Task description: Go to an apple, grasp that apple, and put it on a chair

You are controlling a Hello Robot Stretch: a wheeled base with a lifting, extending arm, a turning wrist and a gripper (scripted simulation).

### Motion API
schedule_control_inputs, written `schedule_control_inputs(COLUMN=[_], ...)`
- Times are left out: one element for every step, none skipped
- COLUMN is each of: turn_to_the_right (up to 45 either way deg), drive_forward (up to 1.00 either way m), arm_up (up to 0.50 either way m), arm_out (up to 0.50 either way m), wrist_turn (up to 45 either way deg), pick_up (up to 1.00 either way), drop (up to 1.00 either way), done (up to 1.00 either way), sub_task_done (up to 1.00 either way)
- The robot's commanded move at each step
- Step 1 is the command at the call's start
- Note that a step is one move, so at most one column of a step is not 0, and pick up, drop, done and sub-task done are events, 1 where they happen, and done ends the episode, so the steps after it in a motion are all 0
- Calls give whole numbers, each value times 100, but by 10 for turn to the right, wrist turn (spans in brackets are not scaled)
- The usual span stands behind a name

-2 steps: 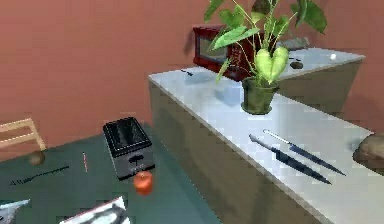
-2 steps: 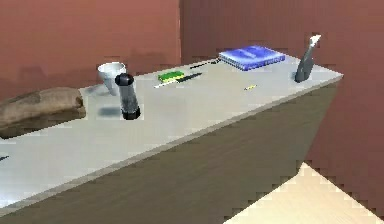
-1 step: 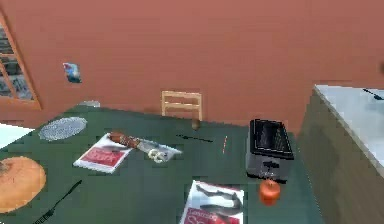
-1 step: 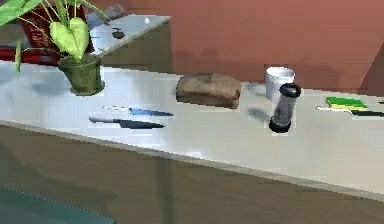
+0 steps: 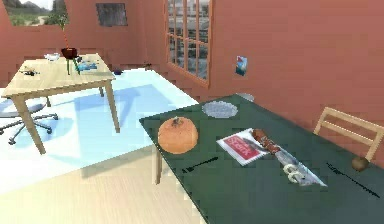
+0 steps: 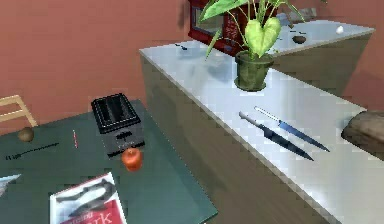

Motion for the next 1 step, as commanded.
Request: schedule_control_inputs(turn_to_the_right=[-150], drive_forward=[0], arm_up=[0], arm_out=[0], wrist_turn=[0], pick_up=[0], drop=[0], done=[0], sub_task_done=[0])
